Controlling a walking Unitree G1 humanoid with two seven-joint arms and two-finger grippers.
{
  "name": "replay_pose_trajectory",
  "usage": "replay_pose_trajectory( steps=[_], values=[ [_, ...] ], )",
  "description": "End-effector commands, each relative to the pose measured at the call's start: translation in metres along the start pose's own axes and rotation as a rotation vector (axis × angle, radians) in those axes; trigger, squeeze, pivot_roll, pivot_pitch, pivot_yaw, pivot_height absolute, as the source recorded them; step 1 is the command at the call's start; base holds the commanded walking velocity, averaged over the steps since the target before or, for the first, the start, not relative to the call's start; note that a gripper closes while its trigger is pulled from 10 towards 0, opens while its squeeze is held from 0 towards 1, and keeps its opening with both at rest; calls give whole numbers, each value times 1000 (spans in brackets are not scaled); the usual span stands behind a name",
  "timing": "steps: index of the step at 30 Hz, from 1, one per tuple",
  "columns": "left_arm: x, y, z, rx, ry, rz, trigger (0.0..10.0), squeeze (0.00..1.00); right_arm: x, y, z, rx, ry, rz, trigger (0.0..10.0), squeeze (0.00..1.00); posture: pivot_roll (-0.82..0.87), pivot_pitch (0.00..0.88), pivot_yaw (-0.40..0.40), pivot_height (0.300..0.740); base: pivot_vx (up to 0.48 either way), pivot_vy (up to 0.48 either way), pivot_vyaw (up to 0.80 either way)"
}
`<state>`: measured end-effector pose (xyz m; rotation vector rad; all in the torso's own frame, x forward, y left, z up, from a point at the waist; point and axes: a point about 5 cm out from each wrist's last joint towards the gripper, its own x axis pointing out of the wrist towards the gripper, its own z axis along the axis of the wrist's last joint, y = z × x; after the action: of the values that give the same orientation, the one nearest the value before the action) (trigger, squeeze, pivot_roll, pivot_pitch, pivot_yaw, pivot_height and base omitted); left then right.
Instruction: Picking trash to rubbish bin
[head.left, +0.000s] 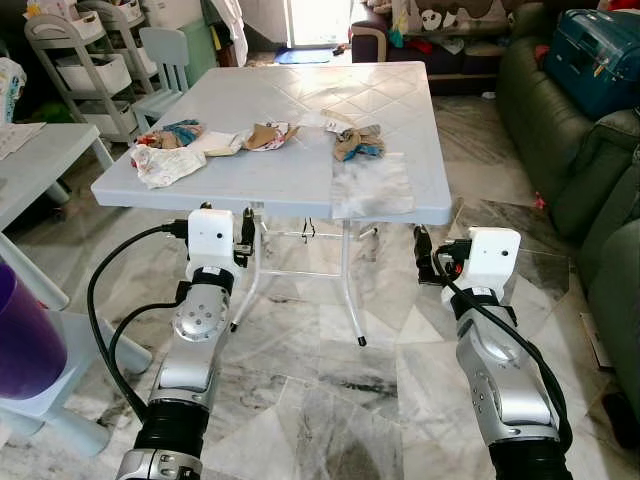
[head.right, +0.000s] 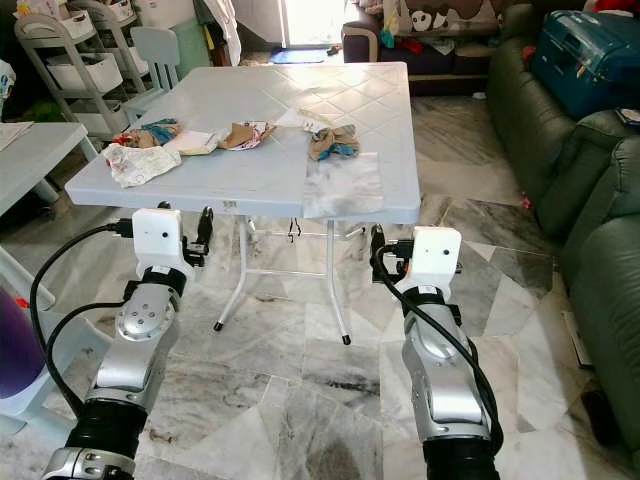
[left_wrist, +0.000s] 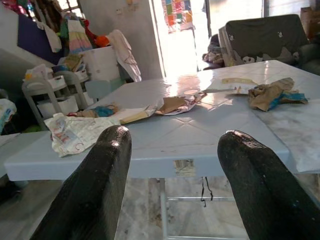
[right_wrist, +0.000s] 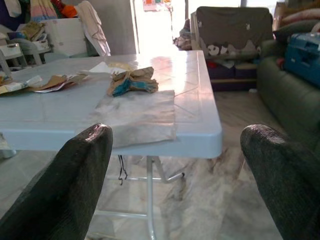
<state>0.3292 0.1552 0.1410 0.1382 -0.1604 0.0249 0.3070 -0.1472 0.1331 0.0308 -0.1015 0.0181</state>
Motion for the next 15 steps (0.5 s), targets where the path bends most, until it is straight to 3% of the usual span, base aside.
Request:
replay_pose_trajectory(
  steps=[1, 4, 12, 15],
  values=[
    [4, 6, 8, 0, -30, 14, 10000, 0, 1, 5, 5, -28, -29, 30, 10000, 0, -53, 0, 50, 740, 0, 0, 0],
    [4, 7, 8, 0, -27, 13, 10000, 0, 1, 7, 6, -32, -32, 37, 10000, 0, -54, 0, 51, 740, 0, 0, 0],
    [5, 7, 7, -7, -23, 10, 10000, 0, 1, 7, 5, -33, -33, 38, 10000, 0, -54, 0, 53, 740, 261, 0, 0],
    [5, 5, 7, -9, -22, 2, 10000, 0, 1, 7, 5, -35, -35, 40, 10000, 0, -56, 0, 54, 740, 347, 244, 0]
  ],
)
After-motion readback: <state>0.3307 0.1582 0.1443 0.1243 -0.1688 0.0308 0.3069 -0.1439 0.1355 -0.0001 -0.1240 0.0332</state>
